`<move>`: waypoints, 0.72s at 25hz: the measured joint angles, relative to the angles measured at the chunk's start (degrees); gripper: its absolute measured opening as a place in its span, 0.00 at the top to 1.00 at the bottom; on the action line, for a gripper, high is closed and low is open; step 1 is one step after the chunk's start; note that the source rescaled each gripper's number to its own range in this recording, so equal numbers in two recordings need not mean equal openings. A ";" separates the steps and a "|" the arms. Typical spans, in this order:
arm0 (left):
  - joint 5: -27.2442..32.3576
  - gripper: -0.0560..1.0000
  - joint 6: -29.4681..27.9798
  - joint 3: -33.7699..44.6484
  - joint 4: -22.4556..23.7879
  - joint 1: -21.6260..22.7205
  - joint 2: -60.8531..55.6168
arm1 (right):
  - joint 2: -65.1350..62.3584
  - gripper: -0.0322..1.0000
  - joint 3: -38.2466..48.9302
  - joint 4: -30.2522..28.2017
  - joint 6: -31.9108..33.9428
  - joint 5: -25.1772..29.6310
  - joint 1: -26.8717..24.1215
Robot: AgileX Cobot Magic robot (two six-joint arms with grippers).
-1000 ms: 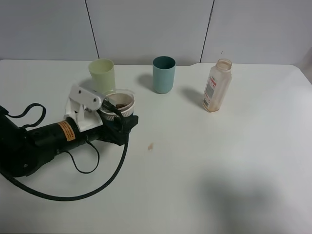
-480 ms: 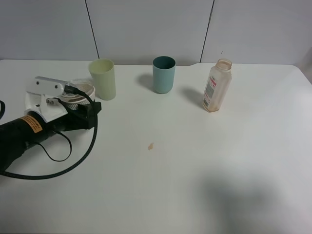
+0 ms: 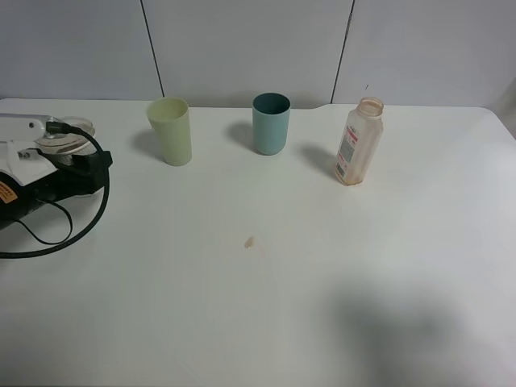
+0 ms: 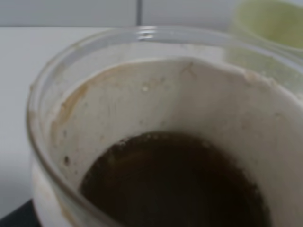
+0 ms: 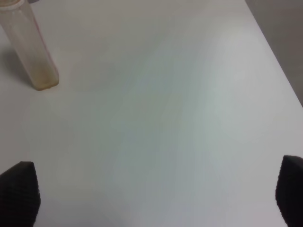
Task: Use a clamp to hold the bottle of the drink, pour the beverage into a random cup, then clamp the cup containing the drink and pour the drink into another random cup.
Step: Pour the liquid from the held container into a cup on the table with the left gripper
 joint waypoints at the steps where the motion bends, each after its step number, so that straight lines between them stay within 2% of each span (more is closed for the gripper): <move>1: 0.00 0.90 0.00 0.00 0.14 0.94 0.00 | 0.00 0.00 0.00 0.00 0.00 0.00 0.00; 6: 1.26 0.90 -0.05 -2.02 1.94 3.02 0.00 | 0.00 0.00 0.00 0.00 0.00 0.00 0.00; 18: 17.67 0.90 -7.16 -12.53 9.67 3.02 -0.19 | 0.00 0.00 0.00 0.00 0.00 0.00 0.00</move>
